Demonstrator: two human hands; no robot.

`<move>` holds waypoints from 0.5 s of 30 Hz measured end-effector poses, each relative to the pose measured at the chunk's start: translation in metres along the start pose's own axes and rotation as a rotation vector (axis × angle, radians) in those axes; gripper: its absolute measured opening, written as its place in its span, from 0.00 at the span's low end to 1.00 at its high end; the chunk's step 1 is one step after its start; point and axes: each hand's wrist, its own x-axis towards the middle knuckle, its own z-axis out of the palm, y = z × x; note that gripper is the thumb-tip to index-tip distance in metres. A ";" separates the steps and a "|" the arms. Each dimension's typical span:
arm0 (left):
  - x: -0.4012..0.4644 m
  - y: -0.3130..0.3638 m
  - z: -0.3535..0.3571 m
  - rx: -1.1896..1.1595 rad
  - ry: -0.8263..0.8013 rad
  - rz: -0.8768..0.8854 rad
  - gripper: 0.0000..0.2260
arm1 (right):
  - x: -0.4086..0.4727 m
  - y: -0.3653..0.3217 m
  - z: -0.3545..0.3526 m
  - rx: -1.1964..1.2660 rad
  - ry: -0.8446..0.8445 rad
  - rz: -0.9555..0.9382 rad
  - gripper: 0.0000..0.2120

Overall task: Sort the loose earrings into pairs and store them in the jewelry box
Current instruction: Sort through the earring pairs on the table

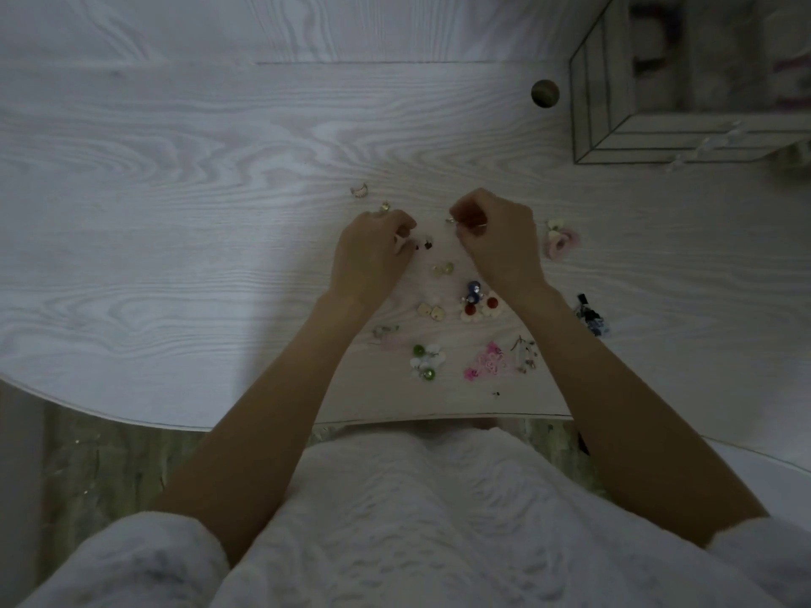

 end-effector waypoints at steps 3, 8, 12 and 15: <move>-0.010 -0.012 -0.012 0.015 0.094 0.019 0.07 | 0.005 0.011 -0.019 -0.066 0.094 -0.022 0.06; -0.027 -0.043 -0.024 0.001 0.158 -0.014 0.08 | 0.024 0.021 -0.018 -0.190 -0.066 -0.021 0.11; -0.036 -0.052 -0.026 0.005 0.121 -0.082 0.14 | 0.034 0.014 0.001 -0.248 -0.196 -0.030 0.13; -0.038 -0.052 -0.028 0.014 0.092 -0.114 0.16 | 0.040 0.004 0.012 -0.265 -0.186 -0.063 0.09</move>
